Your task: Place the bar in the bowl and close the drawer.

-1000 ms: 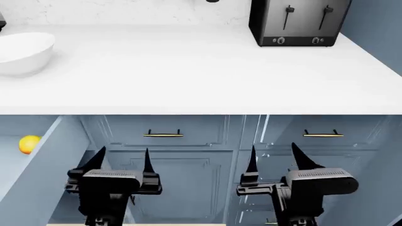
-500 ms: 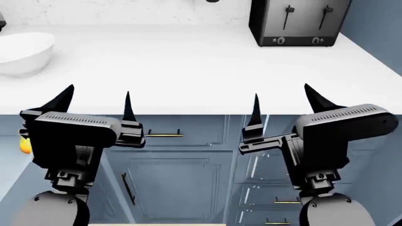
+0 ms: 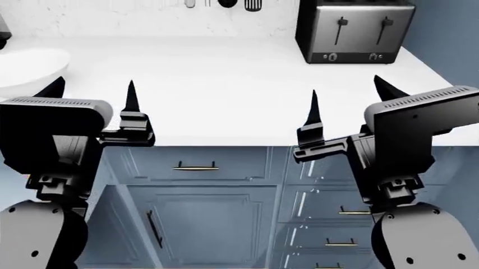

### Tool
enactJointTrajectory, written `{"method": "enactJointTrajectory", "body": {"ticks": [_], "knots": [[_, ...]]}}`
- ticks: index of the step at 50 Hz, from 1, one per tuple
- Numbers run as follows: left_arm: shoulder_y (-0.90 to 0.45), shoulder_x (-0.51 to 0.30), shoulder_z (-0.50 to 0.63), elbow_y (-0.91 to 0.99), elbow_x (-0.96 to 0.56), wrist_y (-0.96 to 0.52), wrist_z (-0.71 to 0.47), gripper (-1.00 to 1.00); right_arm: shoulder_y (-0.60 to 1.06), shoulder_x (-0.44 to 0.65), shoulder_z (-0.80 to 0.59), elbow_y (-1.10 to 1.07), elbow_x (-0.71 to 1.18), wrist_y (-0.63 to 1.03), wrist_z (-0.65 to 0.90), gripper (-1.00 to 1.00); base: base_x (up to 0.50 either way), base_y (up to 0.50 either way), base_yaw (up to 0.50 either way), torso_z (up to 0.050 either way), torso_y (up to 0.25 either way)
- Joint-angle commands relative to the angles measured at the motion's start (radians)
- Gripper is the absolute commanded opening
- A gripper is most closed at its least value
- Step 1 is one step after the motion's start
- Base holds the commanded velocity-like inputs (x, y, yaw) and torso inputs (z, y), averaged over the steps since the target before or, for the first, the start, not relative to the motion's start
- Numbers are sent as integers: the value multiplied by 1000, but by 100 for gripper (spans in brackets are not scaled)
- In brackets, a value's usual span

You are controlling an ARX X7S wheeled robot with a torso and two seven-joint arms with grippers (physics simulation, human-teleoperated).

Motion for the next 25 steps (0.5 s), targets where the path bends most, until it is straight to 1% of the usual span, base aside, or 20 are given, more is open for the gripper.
{"method": "enactJointTrajectory", "body": {"ticks": [1,6,12,16,25], "knots": [[-43,2,-27,-61,-25,-10,9,100,44,17,28,70,19,18,-25,100,0,0,0,50,0],[-41,-6,-19,-108,-13,22,3,100,42,22,44,100,32,-2,-37,100,0,0,0,50,0],[-31,-10,-25,-104,-14,22,-2,100,31,28,44,92,38,-8,-41,100,0,36,0,50,0],[-23,-12,-30,-103,-14,26,-6,100,34,32,35,89,37,-3,-40,100,0,280,0,50,0],[-13,-20,-31,-97,-19,27,-8,100,27,28,49,81,47,1,-40,100,0,388,0,50,0]]}}
